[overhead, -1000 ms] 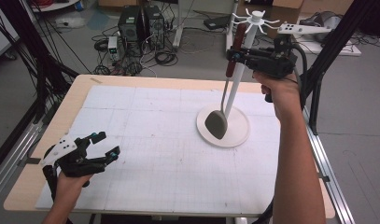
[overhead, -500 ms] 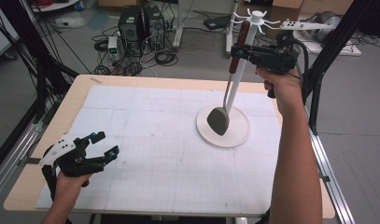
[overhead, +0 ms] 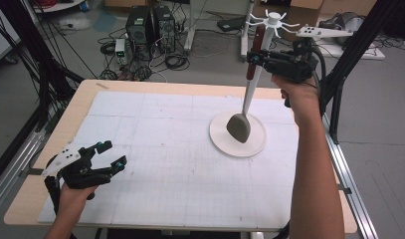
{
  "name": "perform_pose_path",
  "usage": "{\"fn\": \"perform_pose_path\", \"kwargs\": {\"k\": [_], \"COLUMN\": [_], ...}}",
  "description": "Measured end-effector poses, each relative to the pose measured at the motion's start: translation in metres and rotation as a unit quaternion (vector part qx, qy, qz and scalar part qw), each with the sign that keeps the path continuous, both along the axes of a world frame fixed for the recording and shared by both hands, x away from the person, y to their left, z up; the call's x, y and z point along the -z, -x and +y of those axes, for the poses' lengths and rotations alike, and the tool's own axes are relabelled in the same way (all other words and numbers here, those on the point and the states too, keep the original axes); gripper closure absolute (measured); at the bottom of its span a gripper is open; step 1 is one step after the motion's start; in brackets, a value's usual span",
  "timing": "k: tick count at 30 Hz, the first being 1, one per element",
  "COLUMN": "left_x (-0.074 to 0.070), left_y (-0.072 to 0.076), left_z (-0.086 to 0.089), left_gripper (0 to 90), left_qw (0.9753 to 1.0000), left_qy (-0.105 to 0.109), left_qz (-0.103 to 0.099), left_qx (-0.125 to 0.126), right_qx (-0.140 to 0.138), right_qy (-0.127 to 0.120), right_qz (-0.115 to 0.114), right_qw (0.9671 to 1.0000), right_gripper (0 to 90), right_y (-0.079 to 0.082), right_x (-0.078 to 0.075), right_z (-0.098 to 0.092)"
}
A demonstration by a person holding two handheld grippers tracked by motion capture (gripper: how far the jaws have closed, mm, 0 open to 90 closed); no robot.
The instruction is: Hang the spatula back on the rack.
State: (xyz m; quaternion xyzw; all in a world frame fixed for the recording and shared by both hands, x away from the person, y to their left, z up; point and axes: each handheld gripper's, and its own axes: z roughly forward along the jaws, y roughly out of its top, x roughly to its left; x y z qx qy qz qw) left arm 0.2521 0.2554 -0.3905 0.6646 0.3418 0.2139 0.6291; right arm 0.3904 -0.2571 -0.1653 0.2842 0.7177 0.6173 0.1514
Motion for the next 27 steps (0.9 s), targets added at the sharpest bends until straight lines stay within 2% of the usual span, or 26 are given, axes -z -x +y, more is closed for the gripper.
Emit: {"fn": "perform_pose_path", "kwargs": {"k": [2, 5, 7, 9, 13, 16, 19, 21, 23, 27], "left_x": [0.0, 0.0, 0.0, 0.0, 0.001, 0.003, 0.004, 0.005, 0.005, 0.006], "left_y": [0.0, 0.0, 0.0, 0.0, -0.001, -0.002, -0.003, -0.004, -0.004, -0.005], "left_z": [0.0, 0.001, 0.001, 0.0, 0.001, 0.003, 0.006, 0.007, 0.007, 0.006], "left_gripper": [20.1, 20.1, 20.1, 20.1, 20.1, 19.5, 18.7, 18.4, 18.3, 18.4], "left_qw": [1.0, 1.0, 1.0, 1.0, 1.0, 0.9999, 0.9997, 0.9997, 0.9997, 0.9998], "left_qy": [0.001, 0.003, 0.003, 0.003, 0.008, 0.015, 0.018, 0.021, 0.02, 0.012], "left_qz": [0.0, 0.0, 0.001, 0.001, 0.001, 0.005, 0.008, 0.008, 0.005, 0.004], "left_qx": [0.001, 0.001, 0.001, 0.001, -0.002, -0.008, -0.013, -0.013, -0.013, -0.015], "right_qx": [0.015, 0.044, 0.062, 0.066, 0.079, 0.093, 0.106, 0.119, 0.137, 0.167], "right_qy": [-0.002, 0.009, 0.017, 0.024, 0.013, 0.008, 0.013, 0.03, 0.036, 0.048], "right_qz": [-0.006, -0.019, -0.025, -0.032, -0.037, -0.04, -0.029, -0.025, -0.023, -0.021], "right_qw": [0.9999, 0.9988, 0.9976, 0.9971, 0.9961, 0.9949, 0.9939, 0.9921, 0.9897, 0.9845], "right_gripper": [60.3, 53.1, 53.2, 54.0, 51.7, 46.4, 39.1, 32.8, 23.9, 18.9], "right_y": [0.006, 0.016, 0.023, 0.03, 0.045, 0.057, 0.071, 0.08, 0.09, 0.109], "right_x": [-0.001, -0.001, 0.0, 0.005, 0.02, 0.038, 0.064, 0.082, 0.1, 0.134], "right_z": [0.0, -0.002, -0.005, -0.008, -0.018, -0.026, -0.032, -0.034, -0.036, -0.037]}}
